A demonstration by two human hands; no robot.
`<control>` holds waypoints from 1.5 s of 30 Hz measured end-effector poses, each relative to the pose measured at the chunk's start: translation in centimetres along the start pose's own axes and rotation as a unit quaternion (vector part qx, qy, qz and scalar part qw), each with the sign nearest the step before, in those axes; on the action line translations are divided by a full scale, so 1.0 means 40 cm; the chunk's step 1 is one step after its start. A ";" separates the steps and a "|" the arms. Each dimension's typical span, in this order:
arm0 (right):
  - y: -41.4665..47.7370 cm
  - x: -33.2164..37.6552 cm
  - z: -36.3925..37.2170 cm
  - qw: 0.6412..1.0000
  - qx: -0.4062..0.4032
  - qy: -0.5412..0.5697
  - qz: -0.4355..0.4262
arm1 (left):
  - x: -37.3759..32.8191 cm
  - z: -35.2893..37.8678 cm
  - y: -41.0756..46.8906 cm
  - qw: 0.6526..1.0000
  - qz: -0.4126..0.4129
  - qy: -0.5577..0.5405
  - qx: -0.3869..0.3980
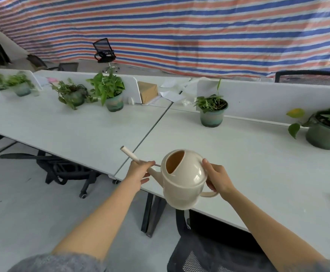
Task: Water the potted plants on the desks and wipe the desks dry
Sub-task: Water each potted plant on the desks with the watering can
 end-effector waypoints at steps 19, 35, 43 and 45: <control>0.116 0.147 0.289 0.928 -0.337 0.158 0.019 | -0.265 -0.120 0.412 0.960 0.081 0.080 0.256; 0.092 0.110 0.075 0.814 -0.544 0.196 0.050 | -0.280 0.103 0.528 0.908 0.096 0.230 0.337; 0.226 0.096 -0.151 0.832 -0.534 0.146 0.044 | -0.372 0.308 0.612 0.893 0.153 0.276 0.321; 0.261 0.092 -0.186 0.839 -0.526 0.133 0.042 | -0.364 0.347 0.626 0.885 0.159 0.292 0.324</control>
Point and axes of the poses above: each hand's wrist, its own y-axis towards the middle knuckle, its own z-axis out of the palm, x = y × z, the point moved 3 cm from there along y, towards the middle knuckle, and after that the axes turned 1 degree about x, right-handed, at the moved point
